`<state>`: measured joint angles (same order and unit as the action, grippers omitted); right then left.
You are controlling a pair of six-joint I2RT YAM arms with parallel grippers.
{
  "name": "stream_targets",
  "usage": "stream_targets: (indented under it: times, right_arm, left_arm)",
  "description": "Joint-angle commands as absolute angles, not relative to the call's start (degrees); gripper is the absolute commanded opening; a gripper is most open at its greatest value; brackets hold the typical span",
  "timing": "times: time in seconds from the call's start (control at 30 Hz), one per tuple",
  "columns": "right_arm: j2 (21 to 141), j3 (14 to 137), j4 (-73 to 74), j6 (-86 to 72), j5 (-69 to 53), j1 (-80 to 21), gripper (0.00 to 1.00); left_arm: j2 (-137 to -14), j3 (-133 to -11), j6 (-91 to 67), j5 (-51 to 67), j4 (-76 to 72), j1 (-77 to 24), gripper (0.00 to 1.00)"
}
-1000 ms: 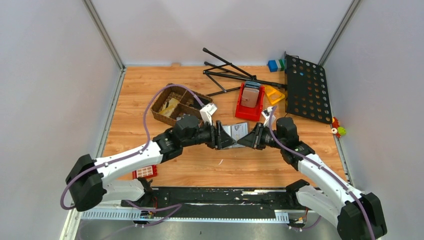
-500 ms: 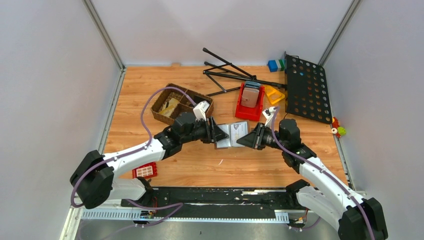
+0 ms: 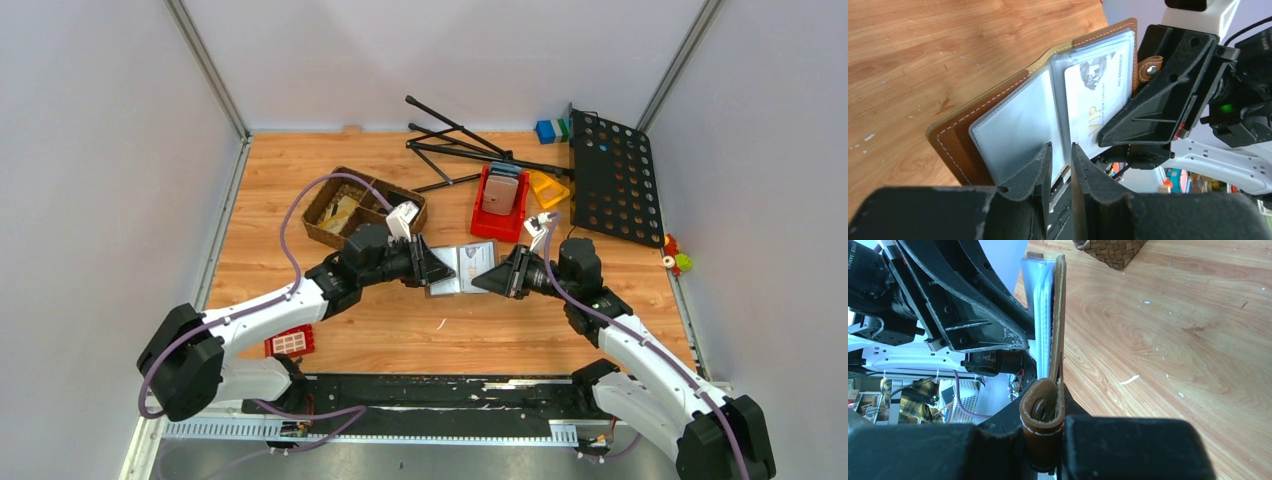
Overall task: Take the credit cards out of the card holder
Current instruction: Remove the credit card from the card holder.
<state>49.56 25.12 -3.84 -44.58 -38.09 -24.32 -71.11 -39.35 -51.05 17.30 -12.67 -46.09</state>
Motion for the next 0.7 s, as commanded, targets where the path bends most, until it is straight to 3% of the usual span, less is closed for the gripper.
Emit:
stream_targets:
  times: [0.0, 0.3, 0.67]
  right_arm:
    - [48.8, 25.1, -8.6, -45.7, -39.7, -24.5, 0.00]
    - [48.9, 24.0, -12.5, -48.1, -40.6, -24.4, 0.00]
    - [48.3, 21.2, -19.6, -52.7, -42.1, -24.3, 0.00]
  left_arm:
    - [-68.8, -39.0, -50.9, 19.5, -15.7, -45.9, 0.26]
    - [-74.6, -35.6, -60.3, 27.1, -31.7, -45.9, 0.25]
    - [-74.0, -34.7, -62.5, 29.4, -34.0, -45.1, 0.26]
